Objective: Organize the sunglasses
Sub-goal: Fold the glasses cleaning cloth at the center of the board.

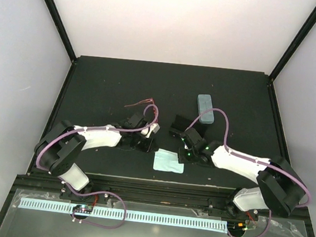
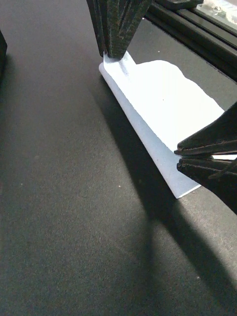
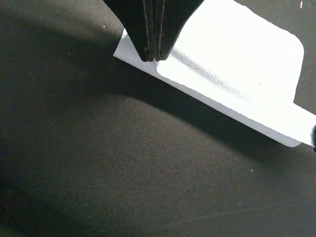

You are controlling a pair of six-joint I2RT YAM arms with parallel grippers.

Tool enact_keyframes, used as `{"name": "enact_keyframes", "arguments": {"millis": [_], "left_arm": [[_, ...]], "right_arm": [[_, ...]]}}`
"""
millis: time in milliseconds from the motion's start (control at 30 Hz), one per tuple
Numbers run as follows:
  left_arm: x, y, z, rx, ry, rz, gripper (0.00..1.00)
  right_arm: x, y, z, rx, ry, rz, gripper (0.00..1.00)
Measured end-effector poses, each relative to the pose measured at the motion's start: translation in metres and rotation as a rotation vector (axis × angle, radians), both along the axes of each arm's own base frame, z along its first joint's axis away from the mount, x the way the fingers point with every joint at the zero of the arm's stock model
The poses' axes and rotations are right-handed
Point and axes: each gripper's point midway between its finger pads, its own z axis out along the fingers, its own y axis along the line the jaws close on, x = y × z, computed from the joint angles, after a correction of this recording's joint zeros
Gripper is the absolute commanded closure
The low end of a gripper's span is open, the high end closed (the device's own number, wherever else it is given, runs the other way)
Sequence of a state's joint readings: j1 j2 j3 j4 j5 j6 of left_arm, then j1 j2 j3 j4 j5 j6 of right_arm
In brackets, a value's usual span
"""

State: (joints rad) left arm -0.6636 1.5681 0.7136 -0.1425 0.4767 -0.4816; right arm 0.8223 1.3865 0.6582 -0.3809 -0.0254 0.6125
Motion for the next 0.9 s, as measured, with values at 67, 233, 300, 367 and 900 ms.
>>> {"name": "enact_keyframes", "arguments": {"millis": [67,233,300,367,900], "left_arm": [[-0.002,0.0,0.003,-0.011,-0.004,-0.004,0.98],[-0.008,0.0,0.007,-0.034,-0.011,-0.016,0.98],[-0.01,0.0,0.007,-0.04,-0.01,-0.022,0.99],[-0.012,0.0,0.006,-0.045,-0.006,-0.026,0.98],[-0.022,-0.003,-0.003,-0.044,0.026,-0.053,0.99]], "right_arm": [[-0.001,0.0,0.002,0.008,-0.001,-0.001,0.99],[-0.004,0.001,0.004,0.028,0.004,-0.002,0.99],[-0.005,0.001,0.005,0.033,0.006,-0.003,0.99],[-0.005,0.001,0.007,0.041,0.005,-0.003,0.99],[-0.017,-0.003,-0.008,0.033,0.059,0.011,0.99]]}}
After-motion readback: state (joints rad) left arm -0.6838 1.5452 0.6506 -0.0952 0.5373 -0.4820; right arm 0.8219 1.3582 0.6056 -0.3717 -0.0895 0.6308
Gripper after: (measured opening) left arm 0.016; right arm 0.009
